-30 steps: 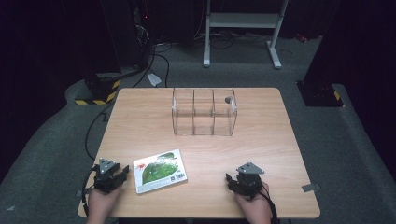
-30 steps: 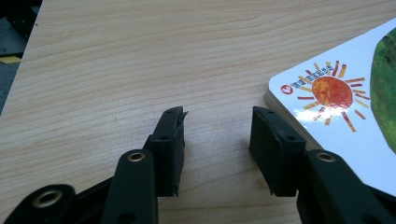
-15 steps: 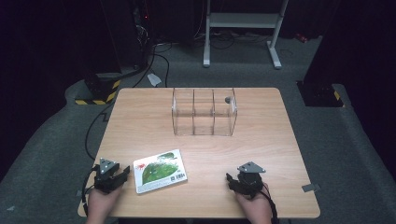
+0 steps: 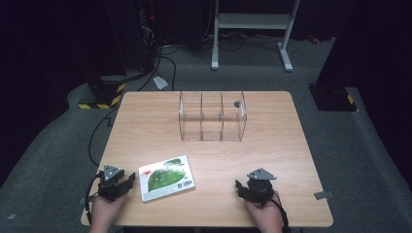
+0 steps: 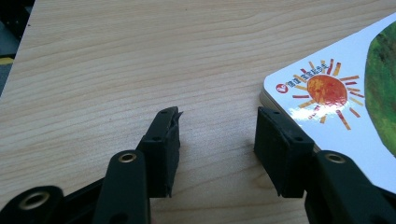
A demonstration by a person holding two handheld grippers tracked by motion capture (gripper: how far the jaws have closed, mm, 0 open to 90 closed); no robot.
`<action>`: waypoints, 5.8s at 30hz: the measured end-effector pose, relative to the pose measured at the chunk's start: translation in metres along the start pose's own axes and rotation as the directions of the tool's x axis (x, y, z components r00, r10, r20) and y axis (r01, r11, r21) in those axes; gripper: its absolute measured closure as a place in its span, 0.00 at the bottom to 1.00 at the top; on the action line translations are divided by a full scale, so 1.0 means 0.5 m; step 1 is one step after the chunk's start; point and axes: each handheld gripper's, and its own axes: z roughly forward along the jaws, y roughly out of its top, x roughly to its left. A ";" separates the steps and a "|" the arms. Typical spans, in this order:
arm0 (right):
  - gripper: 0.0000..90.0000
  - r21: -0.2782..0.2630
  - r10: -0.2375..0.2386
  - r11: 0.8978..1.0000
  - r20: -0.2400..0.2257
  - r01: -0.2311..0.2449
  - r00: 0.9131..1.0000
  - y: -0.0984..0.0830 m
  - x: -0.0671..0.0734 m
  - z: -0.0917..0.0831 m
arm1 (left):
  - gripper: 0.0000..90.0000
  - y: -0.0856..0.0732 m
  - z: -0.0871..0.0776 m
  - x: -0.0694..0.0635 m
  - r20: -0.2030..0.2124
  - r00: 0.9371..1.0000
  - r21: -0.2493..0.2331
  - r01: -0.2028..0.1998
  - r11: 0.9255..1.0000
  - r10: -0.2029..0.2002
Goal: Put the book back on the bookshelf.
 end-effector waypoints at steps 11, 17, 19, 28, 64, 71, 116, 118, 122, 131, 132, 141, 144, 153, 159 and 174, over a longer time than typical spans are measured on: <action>0.35 0.000 0.000 1.000 0.000 0.000 1.000 0.000 0.000 0.000 | 0.60 0.010 -0.014 -0.008 0.068 0.993 -0.033 0.094 0.995 -0.092; 0.35 0.000 0.000 1.000 0.000 0.000 1.000 0.000 0.000 0.000 | 0.54 0.020 -0.016 -0.042 0.118 0.990 -0.057 0.086 0.995 -0.079; 0.35 0.000 0.000 1.000 0.000 0.000 1.000 0.000 0.000 0.000 | 0.51 0.021 -0.014 -0.053 0.131 0.989 -0.064 0.075 0.995 -0.066; 0.35 0.000 0.001 1.000 0.001 -0.001 1.000 0.000 0.000 0.000 | 0.38 0.024 -0.001 -0.087 0.179 0.981 -0.030 0.078 0.997 -0.071; 0.30 0.006 -0.012 1.000 -0.016 0.012 1.000 -0.002 0.004 -0.002 | 0.41 0.028 0.008 -0.236 0.192 0.975 -0.032 -0.105 0.994 0.110; 0.32 -0.012 0.021 1.000 -0.026 -0.021 0.999 -0.004 -0.001 -0.010 | 0.41 0.035 0.016 -0.273 0.221 0.967 -0.037 -0.124 0.992 0.129; 0.31 0.000 0.076 0.997 -0.124 -0.076 0.989 0.036 0.031 0.015 | 0.40 0.069 0.069 -0.374 0.396 0.914 -0.001 -0.092 0.996 0.085; 0.35 -0.008 0.065 0.998 -0.122 -0.067 0.990 0.038 0.025 0.014 | 0.41 0.068 0.067 -0.368 0.410 0.908 0.002 -0.100 0.995 0.090; 0.35 -0.007 0.047 0.999 -0.129 -0.048 0.991 0.022 0.033 -0.003 | 0.39 0.065 0.062 -0.366 0.426 0.900 -0.012 -0.093 0.996 0.089; 0.33 -0.022 0.076 0.997 -0.149 -0.080 0.986 0.003 0.040 -0.011 | 0.39 0.064 0.059 -0.369 0.423 0.900 -0.031 -0.103 0.994 0.106; 0.33 -0.022 0.075 0.997 -0.150 -0.079 0.986 0.003 0.040 -0.011 | 0.39 0.064 0.059 -0.369 0.423 0.900 -0.031 -0.103 0.994 0.106; 0.33 -0.031 0.068 0.997 -0.145 -0.073 0.987 0.001 0.045 -0.013 | 0.39 0.065 0.051 -0.365 0.431 0.897 -0.040 -0.089 0.995 0.097; 0.33 -0.030 0.069 0.997 -0.146 -0.074 0.987 0.001 0.046 -0.013 | 0.39 0.065 0.049 -0.366 0.432 0.898 -0.042 -0.077 0.996 0.087; 0.33 -0.030 0.064 0.997 -0.159 -0.070 0.985 0.001 0.044 -0.011 | 0.38 0.071 0.067 -0.356 0.415 0.909 -0.022 -0.040 0.999 0.045; 0.33 -0.028 0.064 0.997 -0.159 -0.070 0.985 0.001 0.045 -0.011 | 0.38 0.077 0.076 -0.357 0.417 0.909 0.014 -0.016 1.000 0.008; 0.33 -0.031 0.064 0.997 -0.159 -0.069 0.985 0.000 0.046 -0.011 | 0.41 0.086 0.052 -0.361 0.409 0.911 -0.058 -0.021 0.998 0.043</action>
